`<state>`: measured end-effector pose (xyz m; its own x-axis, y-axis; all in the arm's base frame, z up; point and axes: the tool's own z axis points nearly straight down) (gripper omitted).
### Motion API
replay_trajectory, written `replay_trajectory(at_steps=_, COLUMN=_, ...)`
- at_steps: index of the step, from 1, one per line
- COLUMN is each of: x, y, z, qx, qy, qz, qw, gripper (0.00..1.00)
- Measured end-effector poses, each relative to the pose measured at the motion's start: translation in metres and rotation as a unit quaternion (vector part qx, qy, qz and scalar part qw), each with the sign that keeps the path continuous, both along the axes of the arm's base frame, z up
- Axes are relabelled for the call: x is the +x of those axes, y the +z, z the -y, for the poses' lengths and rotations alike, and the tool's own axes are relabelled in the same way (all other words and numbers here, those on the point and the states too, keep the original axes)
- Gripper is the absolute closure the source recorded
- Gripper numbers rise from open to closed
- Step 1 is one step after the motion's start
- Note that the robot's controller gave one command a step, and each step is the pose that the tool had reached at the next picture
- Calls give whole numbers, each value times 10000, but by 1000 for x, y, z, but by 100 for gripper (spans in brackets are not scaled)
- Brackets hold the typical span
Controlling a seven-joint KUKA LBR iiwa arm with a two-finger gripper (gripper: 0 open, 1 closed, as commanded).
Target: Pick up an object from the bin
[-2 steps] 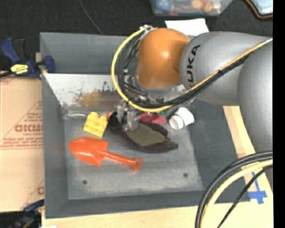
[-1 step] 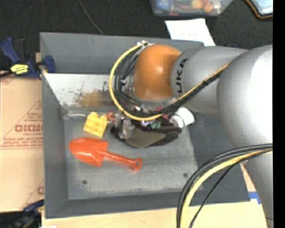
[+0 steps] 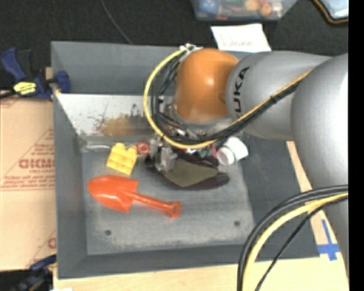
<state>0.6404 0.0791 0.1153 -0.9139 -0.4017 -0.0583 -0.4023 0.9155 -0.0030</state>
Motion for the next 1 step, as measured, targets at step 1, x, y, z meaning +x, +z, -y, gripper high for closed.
replay_trajectory(at_steps=1, x=-9, y=18, z=1, qx=8, qy=-116, qz=-86, qw=9999, gripper=100)
